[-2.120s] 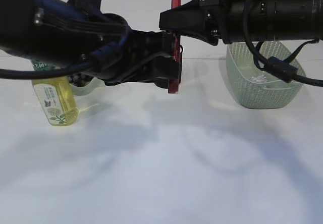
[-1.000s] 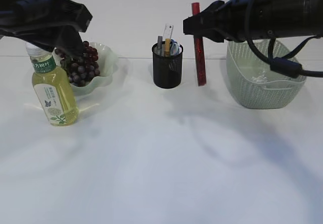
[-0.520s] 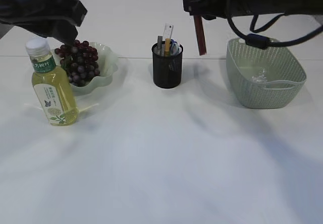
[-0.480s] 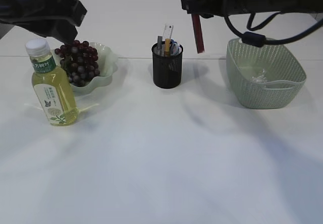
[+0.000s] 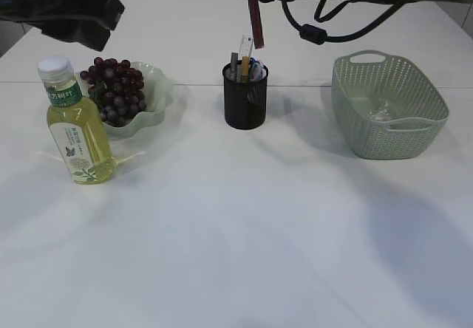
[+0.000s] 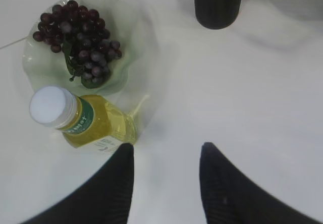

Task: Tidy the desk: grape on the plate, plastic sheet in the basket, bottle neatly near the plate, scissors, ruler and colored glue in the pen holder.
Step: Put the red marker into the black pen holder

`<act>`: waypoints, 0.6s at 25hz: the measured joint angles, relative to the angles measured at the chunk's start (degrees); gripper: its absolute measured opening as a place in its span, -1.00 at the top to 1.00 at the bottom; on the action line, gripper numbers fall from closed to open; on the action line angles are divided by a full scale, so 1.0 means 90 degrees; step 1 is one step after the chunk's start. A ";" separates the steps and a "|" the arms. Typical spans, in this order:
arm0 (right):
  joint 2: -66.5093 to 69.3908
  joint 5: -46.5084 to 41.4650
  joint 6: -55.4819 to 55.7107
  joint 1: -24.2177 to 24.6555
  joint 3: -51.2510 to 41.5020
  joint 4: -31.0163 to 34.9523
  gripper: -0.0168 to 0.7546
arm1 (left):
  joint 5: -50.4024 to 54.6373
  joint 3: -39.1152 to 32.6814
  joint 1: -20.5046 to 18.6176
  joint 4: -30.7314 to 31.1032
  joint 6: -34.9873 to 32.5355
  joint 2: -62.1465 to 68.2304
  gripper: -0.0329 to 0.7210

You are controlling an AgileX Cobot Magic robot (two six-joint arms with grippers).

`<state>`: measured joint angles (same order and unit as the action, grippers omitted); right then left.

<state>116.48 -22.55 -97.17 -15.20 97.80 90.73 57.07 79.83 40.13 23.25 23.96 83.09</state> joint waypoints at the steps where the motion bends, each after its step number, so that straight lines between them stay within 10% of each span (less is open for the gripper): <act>1: 0.0146 0.0000 -0.0040 0.0000 0.0130 0.0083 0.61 | -0.0060 0.0000 0.0000 0.0019 0.0000 0.0000 0.07; 15: 0.1599 0.0091 -0.0784 0.0000 0.1374 0.1347 0.61 | -0.0588 0.0000 0.0000 0.0331 0.0000 0.0000 0.11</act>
<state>130.86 -21.73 -104.22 -15.20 110.16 102.85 51.78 79.83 40.13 26.22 23.96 83.09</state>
